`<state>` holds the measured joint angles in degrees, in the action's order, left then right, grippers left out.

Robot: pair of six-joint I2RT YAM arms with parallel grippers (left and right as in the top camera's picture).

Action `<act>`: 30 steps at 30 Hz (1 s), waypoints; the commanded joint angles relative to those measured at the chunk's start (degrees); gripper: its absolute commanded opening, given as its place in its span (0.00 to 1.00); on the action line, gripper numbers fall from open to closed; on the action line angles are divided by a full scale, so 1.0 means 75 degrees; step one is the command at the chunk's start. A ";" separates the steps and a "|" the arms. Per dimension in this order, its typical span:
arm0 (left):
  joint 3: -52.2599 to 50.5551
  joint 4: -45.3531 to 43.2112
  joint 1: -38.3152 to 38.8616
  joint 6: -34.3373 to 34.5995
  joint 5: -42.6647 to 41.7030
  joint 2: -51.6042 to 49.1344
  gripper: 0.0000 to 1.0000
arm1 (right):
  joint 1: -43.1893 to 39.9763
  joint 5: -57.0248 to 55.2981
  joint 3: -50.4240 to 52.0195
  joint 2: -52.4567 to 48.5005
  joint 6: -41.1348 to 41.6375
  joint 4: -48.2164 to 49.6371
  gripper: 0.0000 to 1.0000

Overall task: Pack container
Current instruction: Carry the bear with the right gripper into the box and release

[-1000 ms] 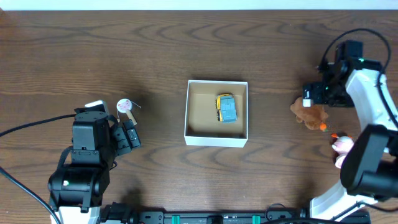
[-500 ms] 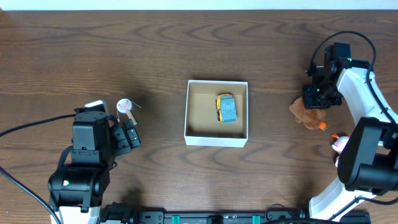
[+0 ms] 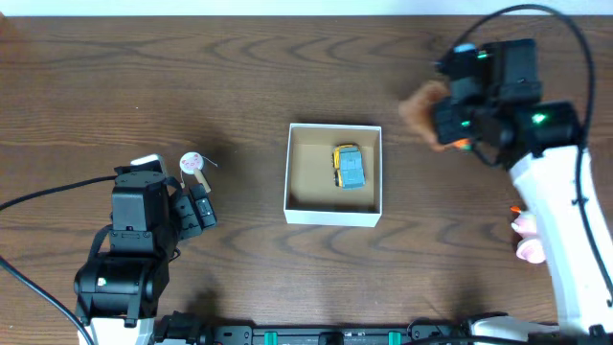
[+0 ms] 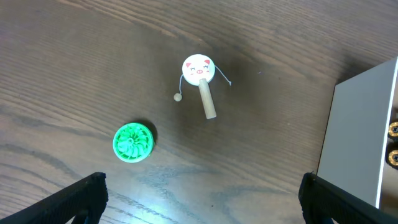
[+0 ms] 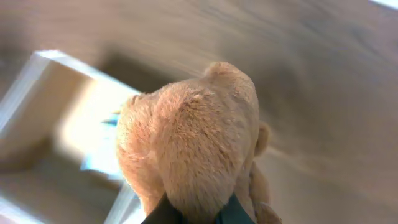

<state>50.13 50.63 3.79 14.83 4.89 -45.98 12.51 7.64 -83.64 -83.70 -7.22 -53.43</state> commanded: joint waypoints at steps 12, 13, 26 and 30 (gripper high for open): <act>0.0134 0.0017 -0.0032 0.0044 0.0012 0.0000 0.98 | 0.3133 -0.1003 -0.0017 -0.1463 0.3110 0.1448 0.01; 0.0134 0.0017 -0.0032 0.0044 0.0012 0.0000 0.98 | 0.3188 -0.0994 -0.0017 -0.1617 0.3346 0.1445 0.01; 0.0134 0.0017 -0.0032 0.0044 0.0012 0.0000 0.98 | 0.3348 -0.0991 -0.0017 -0.3139 0.4132 0.1955 0.03; 0.0134 0.0020 -0.0032 0.0044 0.0012 0.0000 0.98 | 0.3348 -0.0953 -0.0017 -0.3284 0.4130 0.2002 0.29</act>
<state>50.13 50.65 3.79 14.83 4.89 -45.98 37.15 1.26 -83.61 -107.46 22.74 -38.72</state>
